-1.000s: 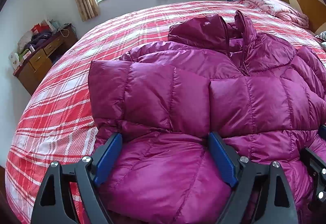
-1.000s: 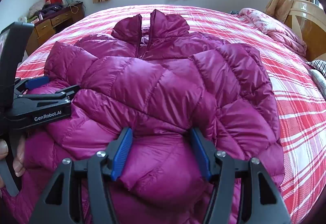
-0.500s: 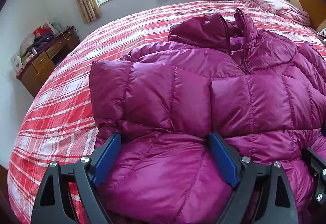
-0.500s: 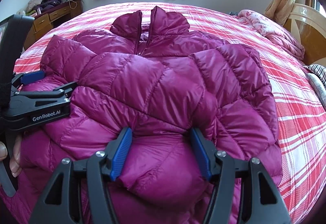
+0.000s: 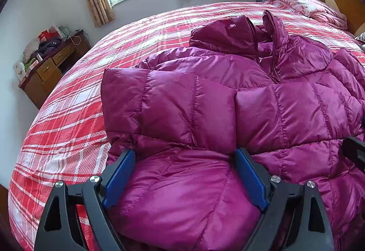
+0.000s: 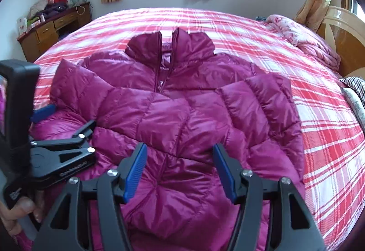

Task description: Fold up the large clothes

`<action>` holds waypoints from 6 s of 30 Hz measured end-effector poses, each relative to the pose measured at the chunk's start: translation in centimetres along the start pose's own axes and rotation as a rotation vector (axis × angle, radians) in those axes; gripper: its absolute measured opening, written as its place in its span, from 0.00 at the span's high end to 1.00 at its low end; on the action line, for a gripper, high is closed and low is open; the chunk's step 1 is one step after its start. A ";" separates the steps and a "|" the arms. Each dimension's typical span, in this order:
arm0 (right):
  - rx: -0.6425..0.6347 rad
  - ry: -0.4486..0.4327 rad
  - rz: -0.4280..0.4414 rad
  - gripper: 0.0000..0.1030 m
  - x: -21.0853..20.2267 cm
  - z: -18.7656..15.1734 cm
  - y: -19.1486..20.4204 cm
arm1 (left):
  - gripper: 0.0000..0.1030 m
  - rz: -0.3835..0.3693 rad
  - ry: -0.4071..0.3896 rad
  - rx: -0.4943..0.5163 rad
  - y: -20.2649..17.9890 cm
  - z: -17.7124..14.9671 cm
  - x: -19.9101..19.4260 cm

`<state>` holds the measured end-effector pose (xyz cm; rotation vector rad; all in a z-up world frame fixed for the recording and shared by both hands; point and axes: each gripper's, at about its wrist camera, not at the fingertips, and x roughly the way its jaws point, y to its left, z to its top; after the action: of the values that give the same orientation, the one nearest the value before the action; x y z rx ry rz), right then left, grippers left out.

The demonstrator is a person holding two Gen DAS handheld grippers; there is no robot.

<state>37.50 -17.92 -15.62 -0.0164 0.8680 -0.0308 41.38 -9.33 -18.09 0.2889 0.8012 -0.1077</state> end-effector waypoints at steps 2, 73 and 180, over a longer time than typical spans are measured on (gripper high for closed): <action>-0.012 0.003 -0.004 0.39 0.5 -0.4 0.0 | 0.13 0.000 0.000 0.000 0.0 0.0 0.0; -0.055 0.196 0.038 0.85 11.8 18.1 -7.0 | 0.84 -0.251 0.133 -0.055 1.1 19.2 9.7; -0.025 0.002 0.011 0.43 11.6 9.7 -6.3 | 0.11 -0.121 0.052 -0.036 -5.2 12.8 10.3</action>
<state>52.24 -24.63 -18.04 -0.0348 0.8707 -0.0097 56.33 -17.97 -18.21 0.2100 0.8718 -0.2003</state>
